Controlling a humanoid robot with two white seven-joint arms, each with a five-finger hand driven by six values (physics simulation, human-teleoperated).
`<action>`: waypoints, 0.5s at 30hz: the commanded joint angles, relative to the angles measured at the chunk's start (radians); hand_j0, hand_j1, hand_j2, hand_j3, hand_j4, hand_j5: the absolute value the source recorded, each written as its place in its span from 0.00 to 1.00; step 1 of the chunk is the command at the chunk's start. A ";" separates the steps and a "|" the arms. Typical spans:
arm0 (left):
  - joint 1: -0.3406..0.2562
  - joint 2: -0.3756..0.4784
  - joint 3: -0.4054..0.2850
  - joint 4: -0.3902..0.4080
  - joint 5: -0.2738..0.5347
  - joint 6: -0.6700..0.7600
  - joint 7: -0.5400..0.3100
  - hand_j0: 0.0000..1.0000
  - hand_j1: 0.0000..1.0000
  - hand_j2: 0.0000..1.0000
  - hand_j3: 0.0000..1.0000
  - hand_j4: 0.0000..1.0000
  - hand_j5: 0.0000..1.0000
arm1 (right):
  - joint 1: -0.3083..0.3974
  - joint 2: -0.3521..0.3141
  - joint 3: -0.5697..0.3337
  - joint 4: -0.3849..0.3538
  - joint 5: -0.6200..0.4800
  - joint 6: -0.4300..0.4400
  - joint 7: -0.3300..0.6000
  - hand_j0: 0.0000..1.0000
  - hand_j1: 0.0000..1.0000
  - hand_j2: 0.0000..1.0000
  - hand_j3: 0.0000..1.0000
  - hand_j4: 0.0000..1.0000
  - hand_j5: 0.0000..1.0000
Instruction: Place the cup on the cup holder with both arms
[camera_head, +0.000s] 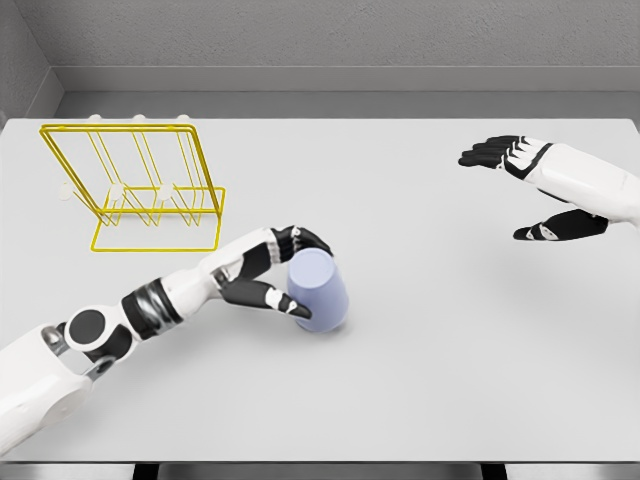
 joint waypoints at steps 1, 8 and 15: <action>0.000 0.034 0.016 -0.035 0.009 0.000 0.001 0.57 0.57 0.57 0.57 0.57 0.57 | 0.000 0.008 -0.001 -0.001 -0.006 0.003 -0.001 1.00 1.00 1.00 1.00 1.00 1.00; 0.000 0.093 0.065 -0.055 0.012 0.000 0.001 0.58 0.58 0.58 0.58 0.58 0.58 | 0.000 0.008 -0.001 -0.001 -0.006 0.003 -0.001 1.00 1.00 1.00 1.00 1.00 1.00; -0.002 0.117 0.096 -0.069 0.031 -0.001 0.001 0.58 0.58 0.58 0.58 0.58 0.58 | 0.000 0.008 -0.001 -0.001 -0.006 0.003 -0.001 1.00 1.00 1.00 1.00 1.00 1.00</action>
